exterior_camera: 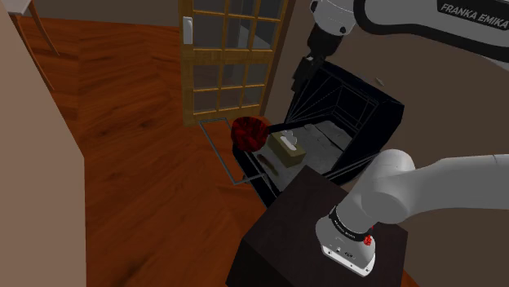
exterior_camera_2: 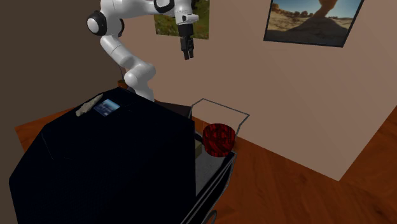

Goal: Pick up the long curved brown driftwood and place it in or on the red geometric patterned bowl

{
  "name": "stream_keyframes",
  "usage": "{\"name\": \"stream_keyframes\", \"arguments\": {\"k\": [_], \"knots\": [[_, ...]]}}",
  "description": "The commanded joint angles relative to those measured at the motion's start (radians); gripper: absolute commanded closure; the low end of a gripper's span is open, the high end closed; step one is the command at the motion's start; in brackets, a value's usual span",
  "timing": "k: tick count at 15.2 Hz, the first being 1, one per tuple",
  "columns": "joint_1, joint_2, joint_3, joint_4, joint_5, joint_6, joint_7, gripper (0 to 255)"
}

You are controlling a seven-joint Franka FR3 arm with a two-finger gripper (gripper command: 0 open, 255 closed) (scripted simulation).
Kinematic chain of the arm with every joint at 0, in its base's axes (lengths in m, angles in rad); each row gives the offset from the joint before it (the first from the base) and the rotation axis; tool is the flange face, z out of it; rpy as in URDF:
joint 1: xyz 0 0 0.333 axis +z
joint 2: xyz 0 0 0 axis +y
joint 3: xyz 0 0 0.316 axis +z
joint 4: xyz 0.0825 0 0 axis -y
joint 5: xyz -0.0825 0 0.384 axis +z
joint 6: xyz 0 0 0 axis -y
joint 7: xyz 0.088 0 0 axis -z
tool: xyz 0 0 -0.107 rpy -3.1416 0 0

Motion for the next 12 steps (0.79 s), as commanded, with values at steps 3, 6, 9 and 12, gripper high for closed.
{"name": "stream_keyframes", "arguments": {"k": [3, 6, 9, 12], "knots": [[-0.011, 0.004, -0.016, -0.060, 0.005, 0.058, 0.014, 0], [-0.027, 0.019, -0.040, -0.143, 0.012, 0.148, 0.035, 0], [-0.043, 0.047, -0.063, -0.220, 0.019, 0.242, 0.053, 0], [-0.058, 0.087, -0.087, -0.288, 0.027, 0.342, 0.069, 0]]}}
